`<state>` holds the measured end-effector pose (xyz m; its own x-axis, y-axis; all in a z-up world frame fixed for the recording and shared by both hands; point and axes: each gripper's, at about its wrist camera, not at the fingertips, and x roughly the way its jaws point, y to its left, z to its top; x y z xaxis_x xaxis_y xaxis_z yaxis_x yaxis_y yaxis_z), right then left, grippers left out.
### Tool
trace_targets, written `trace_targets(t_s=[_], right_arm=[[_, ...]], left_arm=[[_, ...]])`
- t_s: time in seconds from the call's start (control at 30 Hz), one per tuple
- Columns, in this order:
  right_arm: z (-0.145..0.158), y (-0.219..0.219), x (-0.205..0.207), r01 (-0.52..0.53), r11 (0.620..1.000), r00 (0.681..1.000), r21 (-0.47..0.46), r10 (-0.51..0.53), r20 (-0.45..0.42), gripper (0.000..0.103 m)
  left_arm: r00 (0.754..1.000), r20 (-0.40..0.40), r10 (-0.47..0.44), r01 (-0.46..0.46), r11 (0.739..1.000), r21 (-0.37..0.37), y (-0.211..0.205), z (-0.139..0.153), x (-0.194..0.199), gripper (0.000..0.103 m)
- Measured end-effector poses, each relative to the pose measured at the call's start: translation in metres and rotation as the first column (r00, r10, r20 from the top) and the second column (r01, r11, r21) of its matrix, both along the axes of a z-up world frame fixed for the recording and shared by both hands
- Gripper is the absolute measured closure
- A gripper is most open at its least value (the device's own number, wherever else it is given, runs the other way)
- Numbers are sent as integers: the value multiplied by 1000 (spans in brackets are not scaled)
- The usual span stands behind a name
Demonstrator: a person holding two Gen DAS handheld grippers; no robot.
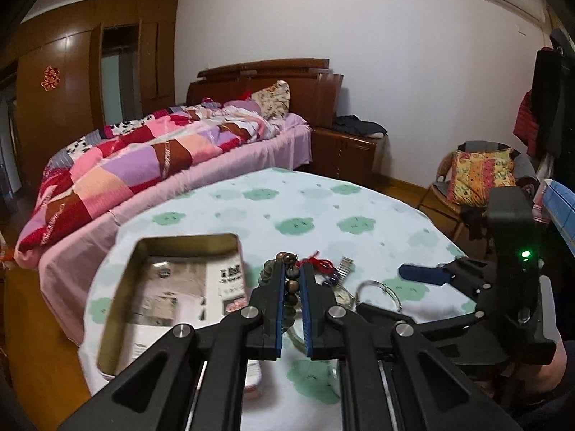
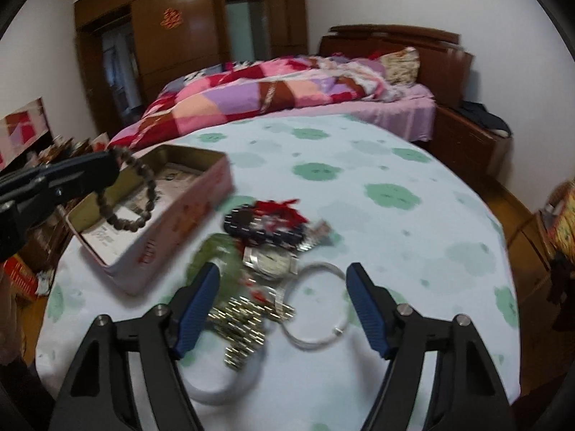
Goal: Organize jewelry
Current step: 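Carry the beaded bracelet to the tin while the right tool carries the green bangle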
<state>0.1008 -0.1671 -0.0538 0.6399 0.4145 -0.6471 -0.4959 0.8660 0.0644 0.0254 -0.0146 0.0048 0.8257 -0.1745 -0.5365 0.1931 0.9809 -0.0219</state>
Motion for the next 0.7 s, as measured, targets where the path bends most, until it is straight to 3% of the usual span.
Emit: trace_targets(t_s=[0.07, 0.3, 0.4, 0.43, 0.7], right_arm=[[-1, 14, 5, -31, 999, 999, -25, 30, -14, 40], [-18, 48, 16, -88, 986, 995, -145, 79, -63, 53], [-26, 55, 17, -114, 976, 991, -188, 98, -88, 77], [-26, 56, 16, -108, 973, 993, -205, 94, -76, 90], [7, 41, 15, -93, 991, 996, -92, 92, -20, 93]], left_arm=[[1000, 2, 16, -16, 1000, 0, 6, 0, 3, 96], [998, -2, 65, -65, 998, -3, 26, -3, 9, 96], [997, -9, 78, -78, 997, 2, 33, -5, 13, 96], [997, -8, 81, -81, 997, 2, 35, -5, 13, 96], [994, 8, 106, -106, 994, 6, 51, 2, 16, 96]])
